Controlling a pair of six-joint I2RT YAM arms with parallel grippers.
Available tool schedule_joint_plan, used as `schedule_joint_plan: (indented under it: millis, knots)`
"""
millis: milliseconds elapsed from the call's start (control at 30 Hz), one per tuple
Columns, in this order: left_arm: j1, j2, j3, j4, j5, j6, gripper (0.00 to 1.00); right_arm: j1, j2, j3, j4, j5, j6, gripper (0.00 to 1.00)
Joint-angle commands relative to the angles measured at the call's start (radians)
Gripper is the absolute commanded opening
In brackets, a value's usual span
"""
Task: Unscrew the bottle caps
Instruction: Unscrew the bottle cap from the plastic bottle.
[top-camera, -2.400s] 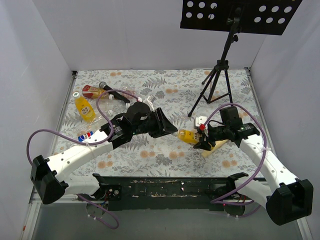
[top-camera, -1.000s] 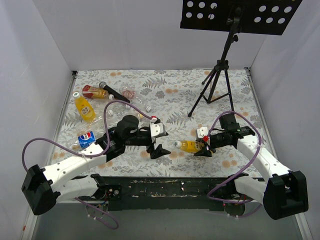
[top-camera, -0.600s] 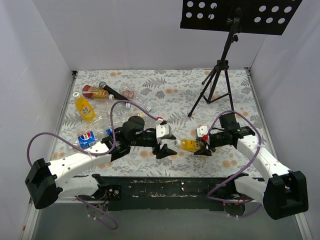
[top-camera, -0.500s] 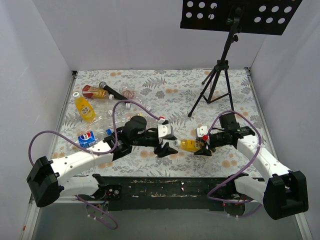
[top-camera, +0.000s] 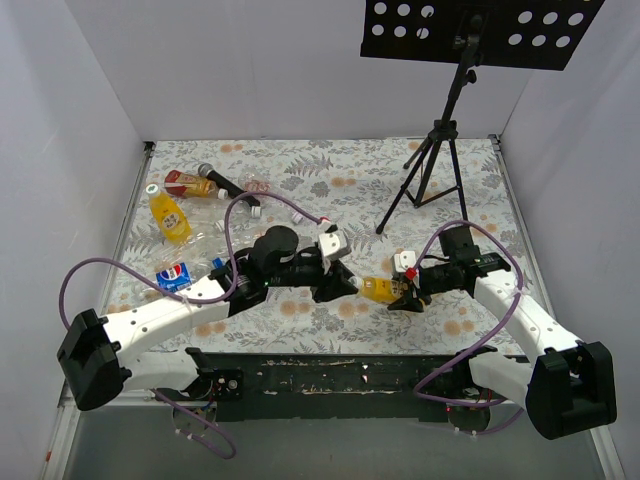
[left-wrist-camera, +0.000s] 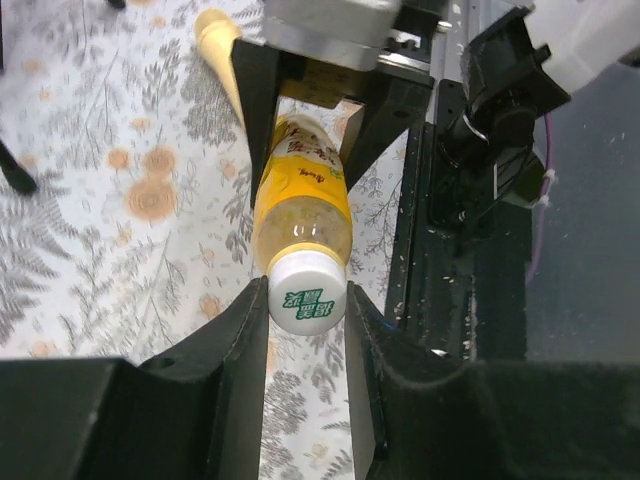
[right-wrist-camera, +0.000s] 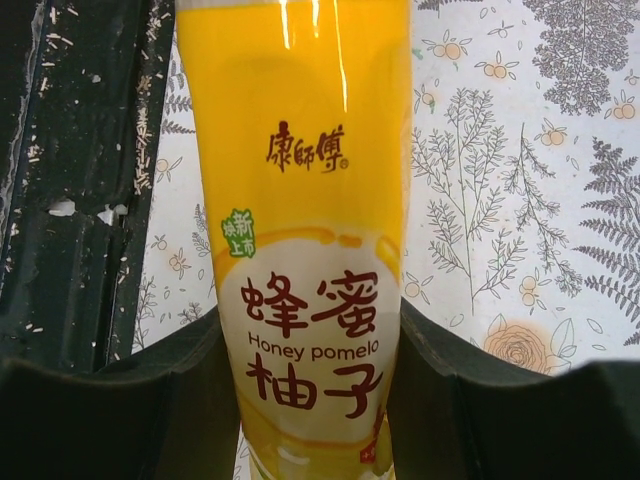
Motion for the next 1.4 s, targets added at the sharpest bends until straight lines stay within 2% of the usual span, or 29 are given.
schedule_joint_plan:
  millis: [0,100,167,200,300,467,600,733,833,933,1233,1367]
  knots:
    - [-0.009,0.005,0.107,-0.112,-0.191,-0.390,0.00,-0.003,-0.001,0.000,0.041,0.006,0.023,0.01]
    - [-0.009,0.048,0.236,-0.353,-0.360,-0.792,0.00,-0.003,0.002,0.000,0.050,0.015,0.037,0.01]
    - [-0.013,0.066,0.266,-0.424,-0.379,-1.041,0.00,-0.003,0.005,0.002,0.053,0.015,0.040,0.01]
    - [-0.021,0.066,0.263,-0.429,-0.372,-1.130,0.00,-0.003,0.009,0.003,0.052,0.015,0.040,0.01]
    - [-0.055,0.069,0.264,-0.411,-0.385,-1.207,0.00,-0.003,0.015,0.006,0.049,0.011,0.043,0.01]
    - [-0.061,0.065,0.276,-0.432,-0.462,-1.143,0.00,-0.003,-0.002,-0.006,0.055,0.015,0.048,0.01]
    - [-0.061,0.046,0.269,-0.435,-0.468,-1.080,0.43,-0.003,-0.002,-0.007,0.056,0.017,0.053,0.01]
    - [-0.061,-0.024,0.234,-0.424,-0.482,-1.007,0.78,-0.003,0.001,-0.007,0.056,0.017,0.053,0.01]
    - [-0.059,-0.090,0.200,-0.415,-0.482,-0.938,0.92,-0.003,0.010,-0.004,0.055,0.017,0.051,0.01]
    - [-0.059,-0.153,0.172,-0.415,-0.467,-0.823,0.98,-0.003,0.016,0.000,0.047,0.019,0.045,0.01]
    - [-0.059,-0.270,0.105,-0.392,-0.442,-0.475,0.98,-0.003,0.019,0.022,-0.005,0.009,0.010,0.01]
    - [-0.059,-0.302,0.077,-0.331,-0.381,-0.327,0.98,-0.003,0.018,0.026,-0.028,0.011,-0.018,0.01]
